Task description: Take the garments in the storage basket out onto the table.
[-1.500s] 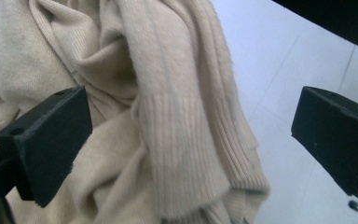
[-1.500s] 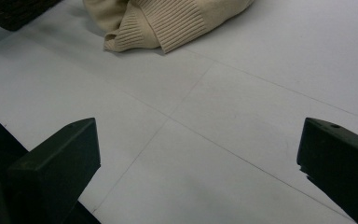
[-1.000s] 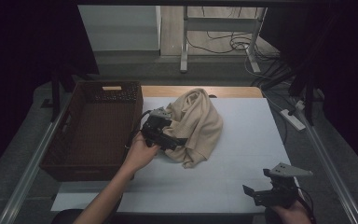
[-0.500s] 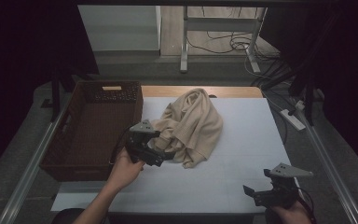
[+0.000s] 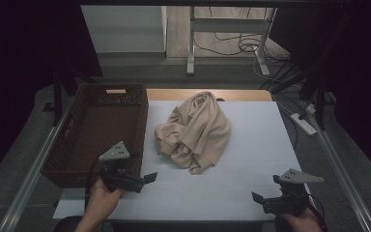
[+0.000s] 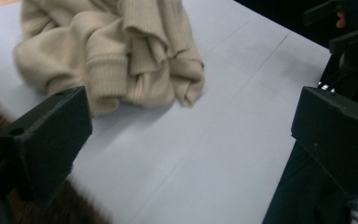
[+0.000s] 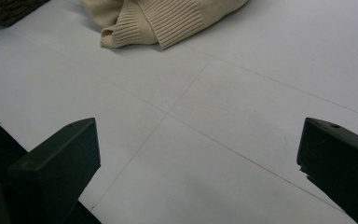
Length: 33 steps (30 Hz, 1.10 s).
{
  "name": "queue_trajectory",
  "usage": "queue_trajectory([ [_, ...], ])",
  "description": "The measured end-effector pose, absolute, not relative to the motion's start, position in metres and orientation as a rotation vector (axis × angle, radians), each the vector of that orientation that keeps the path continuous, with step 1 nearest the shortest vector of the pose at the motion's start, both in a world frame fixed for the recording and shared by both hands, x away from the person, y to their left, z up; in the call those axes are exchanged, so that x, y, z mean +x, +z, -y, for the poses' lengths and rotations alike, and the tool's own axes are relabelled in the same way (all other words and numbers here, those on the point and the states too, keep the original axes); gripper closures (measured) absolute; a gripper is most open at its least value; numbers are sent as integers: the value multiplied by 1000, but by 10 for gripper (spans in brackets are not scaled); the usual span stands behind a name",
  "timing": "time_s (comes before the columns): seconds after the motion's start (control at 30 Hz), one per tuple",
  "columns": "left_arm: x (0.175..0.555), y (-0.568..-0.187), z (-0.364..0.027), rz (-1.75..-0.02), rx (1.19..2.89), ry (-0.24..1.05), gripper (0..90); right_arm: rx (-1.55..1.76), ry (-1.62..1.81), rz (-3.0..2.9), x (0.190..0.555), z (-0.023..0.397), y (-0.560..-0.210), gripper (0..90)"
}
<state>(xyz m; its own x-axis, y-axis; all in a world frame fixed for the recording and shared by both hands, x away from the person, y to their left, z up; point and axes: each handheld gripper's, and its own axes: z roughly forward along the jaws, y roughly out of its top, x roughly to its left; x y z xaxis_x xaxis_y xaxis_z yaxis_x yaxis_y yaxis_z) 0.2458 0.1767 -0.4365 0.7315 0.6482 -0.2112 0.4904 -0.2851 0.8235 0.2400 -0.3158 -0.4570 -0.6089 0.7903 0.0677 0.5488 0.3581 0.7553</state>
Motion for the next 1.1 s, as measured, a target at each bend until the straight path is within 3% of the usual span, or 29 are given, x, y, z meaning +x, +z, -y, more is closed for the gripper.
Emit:
queue_trajectory([
  [0.5, 192, -456, -239, -1048, 1872, 284, 0, 1187, 1097, -2317, 240, 314, -457, 0],
  [1.1, 176, -475, -270, -1198, 1888, 288, 0, 1172, 1099, -2306, 238, 314, -456, 0],
])
